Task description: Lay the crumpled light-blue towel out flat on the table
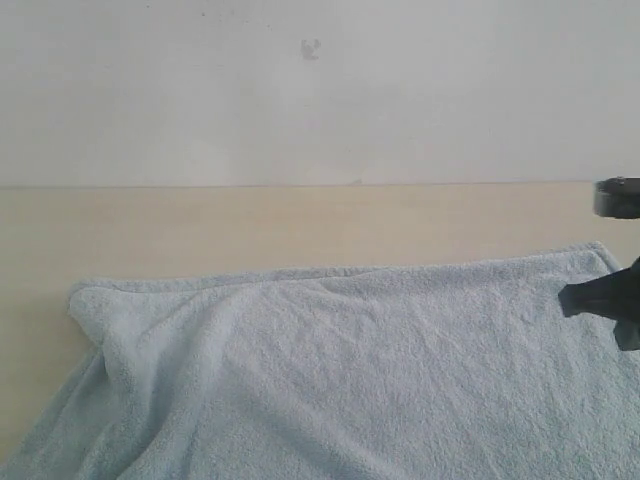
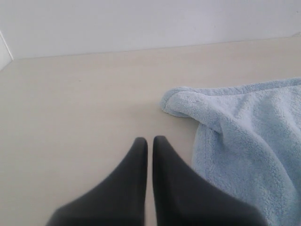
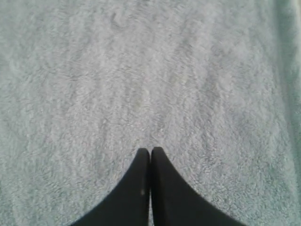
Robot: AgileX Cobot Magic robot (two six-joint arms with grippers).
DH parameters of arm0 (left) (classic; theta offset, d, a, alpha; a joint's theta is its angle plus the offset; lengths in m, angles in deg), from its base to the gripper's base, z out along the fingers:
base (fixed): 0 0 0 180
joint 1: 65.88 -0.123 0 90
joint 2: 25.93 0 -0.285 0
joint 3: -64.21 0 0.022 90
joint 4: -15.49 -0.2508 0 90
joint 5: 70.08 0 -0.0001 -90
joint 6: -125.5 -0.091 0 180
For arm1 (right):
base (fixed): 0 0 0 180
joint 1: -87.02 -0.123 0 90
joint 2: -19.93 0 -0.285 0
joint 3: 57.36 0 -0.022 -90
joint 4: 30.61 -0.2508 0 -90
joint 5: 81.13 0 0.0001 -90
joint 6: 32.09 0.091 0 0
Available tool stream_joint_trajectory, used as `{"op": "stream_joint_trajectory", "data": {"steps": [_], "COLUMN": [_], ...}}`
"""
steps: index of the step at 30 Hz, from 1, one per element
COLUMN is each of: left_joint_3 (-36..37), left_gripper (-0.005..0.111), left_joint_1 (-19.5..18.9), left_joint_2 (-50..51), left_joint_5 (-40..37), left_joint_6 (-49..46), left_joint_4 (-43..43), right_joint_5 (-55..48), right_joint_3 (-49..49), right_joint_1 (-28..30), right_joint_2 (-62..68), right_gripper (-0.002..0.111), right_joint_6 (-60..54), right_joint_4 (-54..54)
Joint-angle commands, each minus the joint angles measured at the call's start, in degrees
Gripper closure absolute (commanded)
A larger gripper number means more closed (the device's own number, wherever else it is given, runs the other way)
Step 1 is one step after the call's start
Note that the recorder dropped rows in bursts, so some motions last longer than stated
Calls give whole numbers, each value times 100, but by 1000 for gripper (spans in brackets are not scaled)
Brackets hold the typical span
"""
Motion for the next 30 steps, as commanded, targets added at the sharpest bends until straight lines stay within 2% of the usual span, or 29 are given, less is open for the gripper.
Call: {"op": "stream_joint_trajectory", "data": {"steps": [1,5,10,13,14,16,19,27,30], "left_joint_3": [24,24,24,24,24,24,24,24,24], "left_gripper": [103,103,103,103,103,103,103,103,103], "left_joint_1": [-20,-20,-20,-20,-20,-20,-20,-20,-20], "left_joint_2": [-16,-16,-16,-16,-16,-16,-16,-16,-16], "left_joint_5": [51,51,51,51,51,51,51,51,51], "left_joint_6": [-11,-11,-11,-11,-11,-11,-11,-11,-11], "left_joint_4": [-5,-5,-5,-5,-5,-5,-5,-5,-5], "right_joint_5": [720,692,615,350,501,1294,1981,2214,2259], "right_joint_3": [-122,-943,-2055,-2932,-3055,-3160,-3174,-3441,-3441], "right_joint_1": [666,1164,1313,1290,1290,1361,1371,1387,1575], "right_joint_2": [429,1214,2182,3158,3315,3599,3818,4272,4309], "right_gripper": [109,109,109,109,109,109,109,109,109], "right_joint_6": [-555,-712,-2073,-4787,-4766,-3765,-4149,-4149,-4149], "right_joint_4": [-560,-816,-1569,-3528,-3550,-3406,-3315,-3082,-3083]}}
